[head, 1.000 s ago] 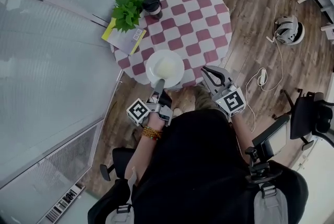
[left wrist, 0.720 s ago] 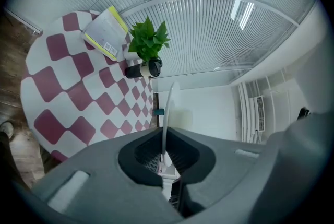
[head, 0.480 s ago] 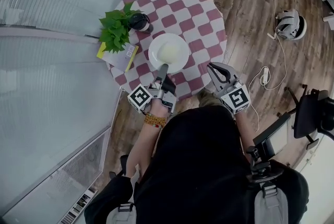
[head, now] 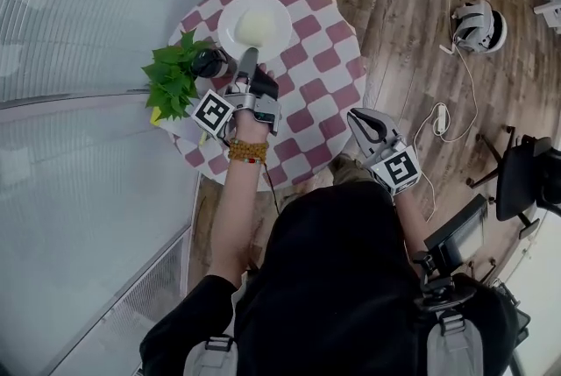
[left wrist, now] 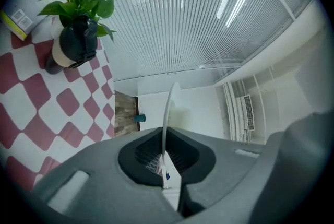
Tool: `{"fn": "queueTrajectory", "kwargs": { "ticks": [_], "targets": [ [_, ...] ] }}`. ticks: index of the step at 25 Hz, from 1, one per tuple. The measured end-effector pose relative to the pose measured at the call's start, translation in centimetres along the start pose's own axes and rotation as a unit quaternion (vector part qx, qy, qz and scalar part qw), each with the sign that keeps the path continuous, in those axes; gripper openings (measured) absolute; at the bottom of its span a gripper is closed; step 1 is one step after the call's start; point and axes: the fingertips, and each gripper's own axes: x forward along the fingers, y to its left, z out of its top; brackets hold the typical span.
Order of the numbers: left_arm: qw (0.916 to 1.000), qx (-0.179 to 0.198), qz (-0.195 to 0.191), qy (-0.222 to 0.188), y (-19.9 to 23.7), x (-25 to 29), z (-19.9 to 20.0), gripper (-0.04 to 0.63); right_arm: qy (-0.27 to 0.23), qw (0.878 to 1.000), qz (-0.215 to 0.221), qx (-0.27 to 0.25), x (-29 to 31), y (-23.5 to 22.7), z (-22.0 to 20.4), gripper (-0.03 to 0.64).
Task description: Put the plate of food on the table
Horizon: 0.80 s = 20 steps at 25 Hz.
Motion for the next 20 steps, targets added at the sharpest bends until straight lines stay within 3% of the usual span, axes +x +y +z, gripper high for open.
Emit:
{"fn": "queueTrajectory", "kwargs": {
  "ticks": [4,7,14,20],
  "targets": [
    [0.9997,-0.001,0.008,-0.024,2.1,4.5,2.4,0.017,0.014,1.000,-0.018,0.021,-0.8,-1.6,-1.2,0.017],
    [0.9986,-0.025,0.027,-0.039,5.5,7.0,3.5,0.016,0.025,0.999,-0.025,0.022,-1.3,-2.2,-2.0,0.017],
    [0.9924,-0.069,0.091,-0.047,13.6,10.1,3.9,0.017,0.036,0.996,-0.062,0.046,-2.9,-3.9,-3.6,0.017],
    [0.9878,-0.102,0.106,-0.051,18.4,12.2,3.8,0.017,0.050,0.995,-0.066,0.062,-4.1,-4.4,-5.0,0.017]
  ]
}}
